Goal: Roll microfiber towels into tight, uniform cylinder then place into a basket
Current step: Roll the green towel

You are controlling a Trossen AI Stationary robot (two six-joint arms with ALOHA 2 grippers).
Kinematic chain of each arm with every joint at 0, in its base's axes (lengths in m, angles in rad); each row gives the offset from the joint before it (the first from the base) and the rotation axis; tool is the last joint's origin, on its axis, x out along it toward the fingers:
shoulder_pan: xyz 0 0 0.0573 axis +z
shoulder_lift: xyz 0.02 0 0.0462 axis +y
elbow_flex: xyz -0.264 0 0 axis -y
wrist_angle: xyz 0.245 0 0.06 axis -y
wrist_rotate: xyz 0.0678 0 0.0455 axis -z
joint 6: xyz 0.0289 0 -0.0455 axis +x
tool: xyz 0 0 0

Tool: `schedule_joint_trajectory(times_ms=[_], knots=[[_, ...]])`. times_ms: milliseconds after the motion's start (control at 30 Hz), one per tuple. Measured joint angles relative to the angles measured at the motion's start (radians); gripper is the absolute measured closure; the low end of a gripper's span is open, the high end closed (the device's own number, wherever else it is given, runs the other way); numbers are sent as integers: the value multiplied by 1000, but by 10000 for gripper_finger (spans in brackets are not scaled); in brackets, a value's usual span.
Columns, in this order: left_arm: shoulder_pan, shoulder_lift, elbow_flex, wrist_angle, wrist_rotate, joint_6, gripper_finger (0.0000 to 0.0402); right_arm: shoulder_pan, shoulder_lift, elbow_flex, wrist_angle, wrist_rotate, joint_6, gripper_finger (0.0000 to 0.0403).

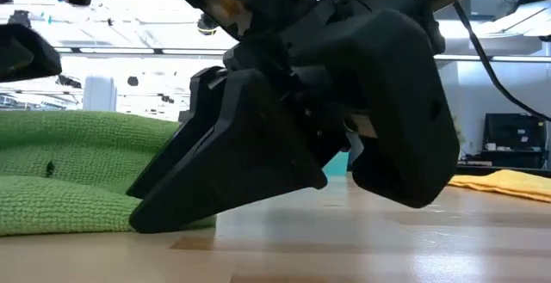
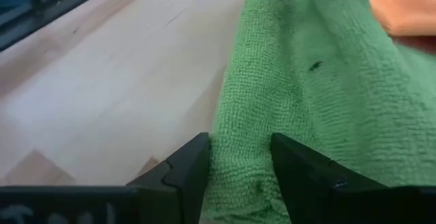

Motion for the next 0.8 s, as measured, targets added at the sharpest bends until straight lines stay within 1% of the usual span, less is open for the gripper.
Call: schedule_joint_trajectory(times_ms=[133, 233, 333, 533, 600, 733, 800], knots=[[0, 0, 8, -2, -1, 5, 267, -14, 1, -1, -6, -22, 94, 219], [-8, 0, 8, -4, -3, 4, 267, -19, -1, -1, -8, -22, 138, 238], [-20, 0, 8, -5, -3, 4, 267, -21, -1, -2, -7, -15, 143, 279], [-48, 0, 8, -10, 1, -9, 267, -22, -1, -4, -3, -8, 148, 381], [-58, -3, 8, -26, 1, -23, 267, -23, 0, 7, -3, -29, 171, 388], [-71, -16, 8, -66, -1, -65, 267, -32, 3, 33, -12, -72, 232, 367], [-74, -35, 8, -84, -15, -74, 267, -33, 4, 42, -20, -86, 245, 366]])
